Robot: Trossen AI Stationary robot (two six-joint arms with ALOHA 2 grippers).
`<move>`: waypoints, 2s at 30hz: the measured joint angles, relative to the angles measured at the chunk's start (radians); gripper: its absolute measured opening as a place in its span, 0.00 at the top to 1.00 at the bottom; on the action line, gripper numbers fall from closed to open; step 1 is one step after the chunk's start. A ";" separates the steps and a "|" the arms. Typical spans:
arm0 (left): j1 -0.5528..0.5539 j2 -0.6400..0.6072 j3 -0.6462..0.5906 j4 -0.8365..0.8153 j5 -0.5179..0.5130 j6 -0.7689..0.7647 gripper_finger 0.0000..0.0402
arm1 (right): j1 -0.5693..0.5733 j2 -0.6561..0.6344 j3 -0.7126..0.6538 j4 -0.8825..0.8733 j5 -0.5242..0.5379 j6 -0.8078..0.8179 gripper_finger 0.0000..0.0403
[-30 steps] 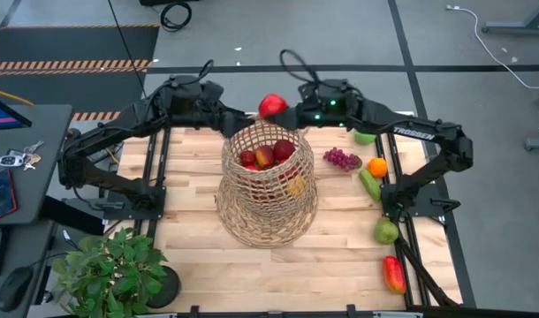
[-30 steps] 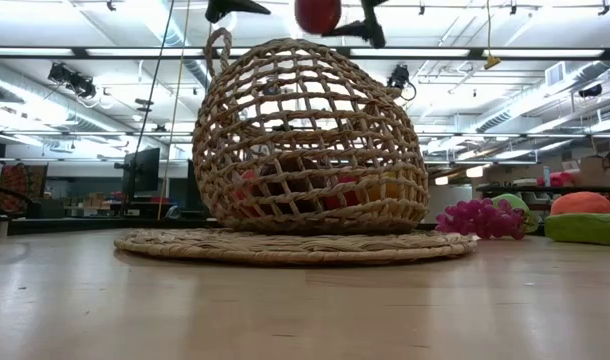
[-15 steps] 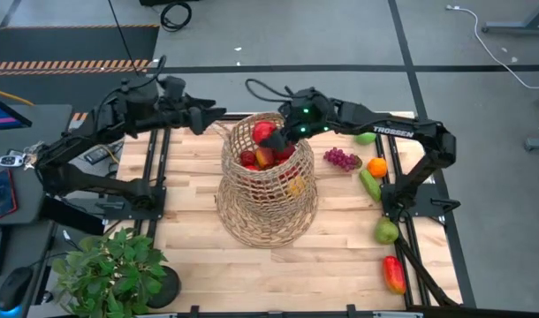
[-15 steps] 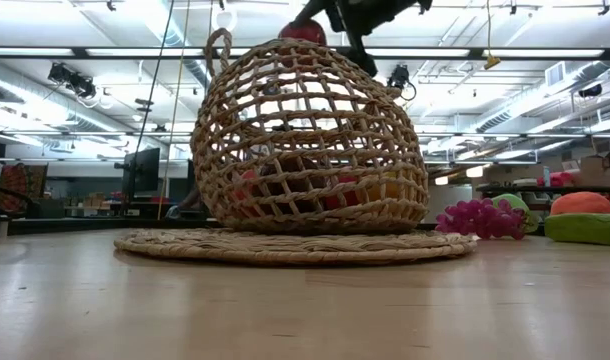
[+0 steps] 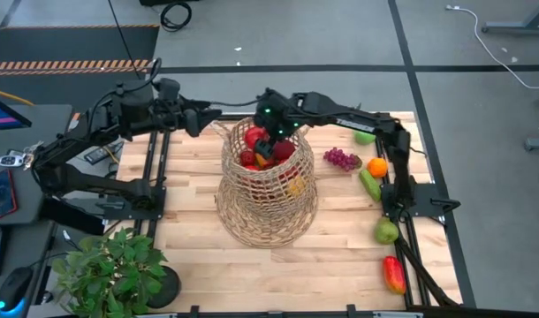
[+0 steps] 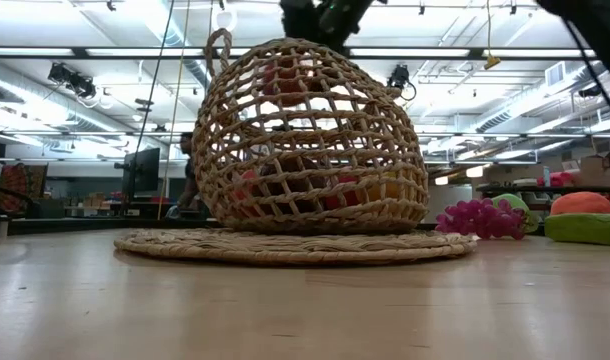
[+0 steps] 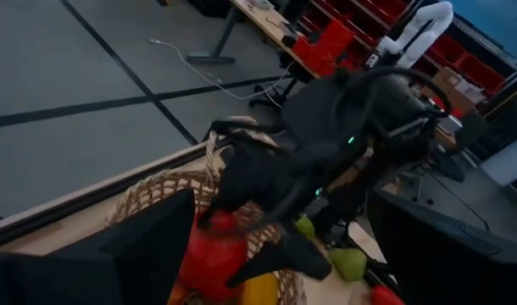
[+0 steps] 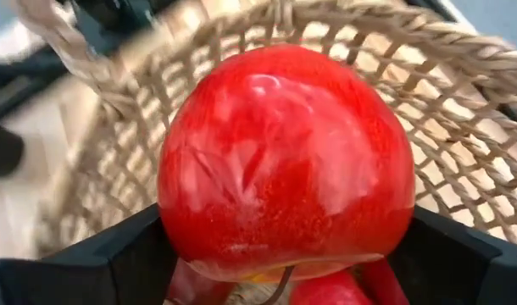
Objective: Build produce basket
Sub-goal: Put the red apple into the brown basket, then put the cucumber into the brown basket
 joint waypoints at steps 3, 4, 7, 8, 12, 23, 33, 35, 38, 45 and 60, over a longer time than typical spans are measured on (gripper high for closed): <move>0.000 0.001 0.000 -0.002 0.000 0.000 0.11 | 0.002 0.052 0.052 -0.039 -0.002 -0.049 0.09; 0.000 0.001 0.000 -0.008 0.003 0.000 0.11 | 0.002 0.062 0.060 -0.039 -0.004 -0.066 0.09; 0.000 -0.007 0.000 -0.042 0.054 -0.009 0.11 | 0.002 0.085 0.061 -0.038 -0.006 -0.127 0.09; 0.000 -0.010 0.000 -0.051 0.060 -0.012 0.11 | 0.001 0.094 0.061 -0.037 -0.006 -0.144 0.09; -0.005 -0.031 0.000 -0.073 0.069 -0.016 0.11 | 0.002 0.113 0.061 -0.056 -0.006 -0.186 0.09; -0.011 -0.040 0.000 -0.081 0.071 -0.019 0.11 | 0.002 0.111 0.044 -0.038 0.021 -0.291 0.02; -0.002 -0.040 0.000 -0.096 0.070 -0.006 0.11 | -0.010 0.057 0.045 -0.064 0.058 -0.293 0.01; 0.005 -0.040 0.000 -0.095 0.068 0.007 0.11 | -0.013 0.041 0.045 -0.072 0.058 -0.293 0.01; 0.017 -0.040 0.000 -0.095 0.064 0.010 0.11 | -0.019 0.001 0.045 -0.099 0.058 -0.293 0.01; 0.044 -0.038 0.000 -0.094 0.041 0.040 0.11 | -0.026 -0.135 0.045 -0.162 -0.058 -0.282 0.01; 0.048 -0.023 -0.001 0.012 -0.131 0.285 0.11 | 0.205 -0.358 -0.067 -0.540 -0.053 -0.180 0.02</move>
